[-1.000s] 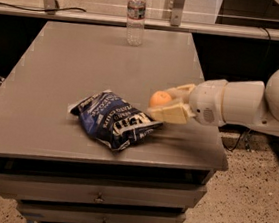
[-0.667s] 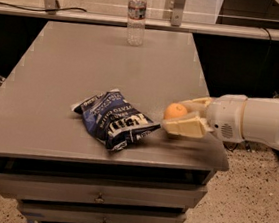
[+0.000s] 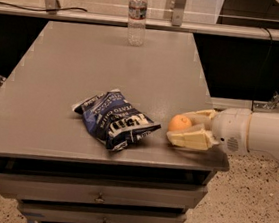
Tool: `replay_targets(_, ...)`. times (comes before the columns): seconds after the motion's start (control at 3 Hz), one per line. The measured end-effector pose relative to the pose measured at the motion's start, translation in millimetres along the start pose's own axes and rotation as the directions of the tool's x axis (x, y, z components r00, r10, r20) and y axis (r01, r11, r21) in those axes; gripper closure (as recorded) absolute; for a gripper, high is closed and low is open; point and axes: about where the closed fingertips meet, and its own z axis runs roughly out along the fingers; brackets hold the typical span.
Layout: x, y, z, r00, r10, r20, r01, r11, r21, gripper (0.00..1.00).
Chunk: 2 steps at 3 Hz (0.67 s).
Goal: Move orange near blue chip bag
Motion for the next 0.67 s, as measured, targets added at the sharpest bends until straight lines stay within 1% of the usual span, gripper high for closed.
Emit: replay_targets(0.67,-3,-2,22,0.999,-0.022,0.033,0.024,0.9982,-0.055,1.00)
